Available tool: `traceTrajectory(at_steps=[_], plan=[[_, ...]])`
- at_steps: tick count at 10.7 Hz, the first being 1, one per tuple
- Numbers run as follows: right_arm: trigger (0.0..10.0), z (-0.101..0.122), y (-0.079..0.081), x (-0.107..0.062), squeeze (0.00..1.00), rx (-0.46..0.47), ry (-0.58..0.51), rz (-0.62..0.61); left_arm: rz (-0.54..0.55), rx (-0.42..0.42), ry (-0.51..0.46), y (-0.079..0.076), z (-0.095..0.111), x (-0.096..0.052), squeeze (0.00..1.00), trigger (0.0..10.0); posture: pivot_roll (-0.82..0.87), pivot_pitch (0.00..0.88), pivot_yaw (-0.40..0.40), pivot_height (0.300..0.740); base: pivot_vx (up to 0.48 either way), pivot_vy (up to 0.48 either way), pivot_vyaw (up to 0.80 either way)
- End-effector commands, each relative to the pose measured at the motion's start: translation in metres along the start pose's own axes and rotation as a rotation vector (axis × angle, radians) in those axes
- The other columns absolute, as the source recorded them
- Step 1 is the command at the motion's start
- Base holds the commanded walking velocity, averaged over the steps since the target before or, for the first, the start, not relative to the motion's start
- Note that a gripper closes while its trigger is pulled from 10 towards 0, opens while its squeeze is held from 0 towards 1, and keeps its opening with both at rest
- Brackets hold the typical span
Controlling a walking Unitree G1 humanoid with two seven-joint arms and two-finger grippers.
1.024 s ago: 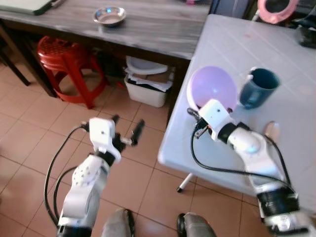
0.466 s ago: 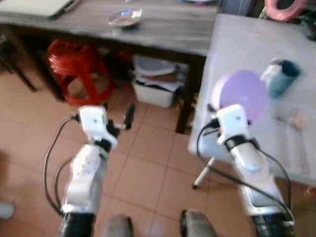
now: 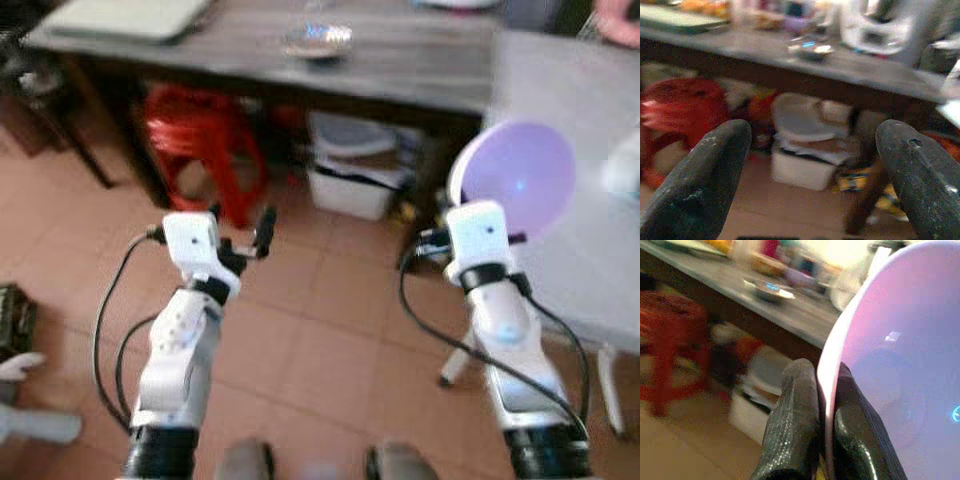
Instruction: Setting the table
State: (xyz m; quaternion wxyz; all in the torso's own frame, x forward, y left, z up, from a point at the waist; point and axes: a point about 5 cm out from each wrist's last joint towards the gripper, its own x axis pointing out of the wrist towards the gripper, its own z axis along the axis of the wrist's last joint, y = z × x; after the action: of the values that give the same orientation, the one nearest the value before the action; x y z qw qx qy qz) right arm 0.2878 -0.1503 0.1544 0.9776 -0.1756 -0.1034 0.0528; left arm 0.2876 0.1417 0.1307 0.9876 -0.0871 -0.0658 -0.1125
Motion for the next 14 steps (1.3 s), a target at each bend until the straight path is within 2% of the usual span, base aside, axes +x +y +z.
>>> traceTrajectory(at_steps=[1,2,5,8,9,11,14], plan=[[10.0,0.005,0.0,0.0,0.0,0.02,-0.011,-0.007,0.007,0.003,0.005,0.003,-0.001,-0.002,0.0,10.0,-0.08,0.128,0.025,0.74,0.364,0.311,0.0],[10.0,0.003,0.002,-0.001,0.0,0.066,0.002,0.025,0.005,0.008,0.004,0.003,0.0,-0.001,0.0,10.0,-0.08,0.126,0.027,0.74,0.364,0.315,0.0],[10.0,0.006,0.012,-0.004,0.0,0.094,-0.028,0.104,-0.027,0.031,-0.008,-0.003,0.001,0.001,0.0,10.0,-0.08,0.123,0.03,0.74,0.399,0.205,0.0],[10.0,0.009,0.01,-0.001,0.0,0.112,-0.043,0.11,-0.068,0.037,-0.015,-0.011,0.0,-0.001,0.0,10.0,-0.08,0.118,0.028,0.74,0.48,0.0,0.0],[10.0,0.007,0.009,0.0,0.0,0.133,-0.018,0.098,-0.085,0.039,-0.014,-0.016,-0.001,-0.002,0.0,10.0,-0.08,0.117,0.029,0.74,0.48,0.0,0.0],[10.0,0.007,0.01,-0.001,0.0,0.14,-0.027,0.101,-0.125,0.046,-0.013,-0.023,-0.003,-0.007,0.0,10.0,-0.08,0.118,0.032,0.74,0.48,0.0,-0.6],[10.0,0.011,0.011,0.001,0.0,0.103,-0.055,0.107,-0.134,0.034,-0.014,-0.028,-0.004,-0.008,0.0,10.0,-0.07,0.12,0.036,0.74,0.48,0.0,0.0]])
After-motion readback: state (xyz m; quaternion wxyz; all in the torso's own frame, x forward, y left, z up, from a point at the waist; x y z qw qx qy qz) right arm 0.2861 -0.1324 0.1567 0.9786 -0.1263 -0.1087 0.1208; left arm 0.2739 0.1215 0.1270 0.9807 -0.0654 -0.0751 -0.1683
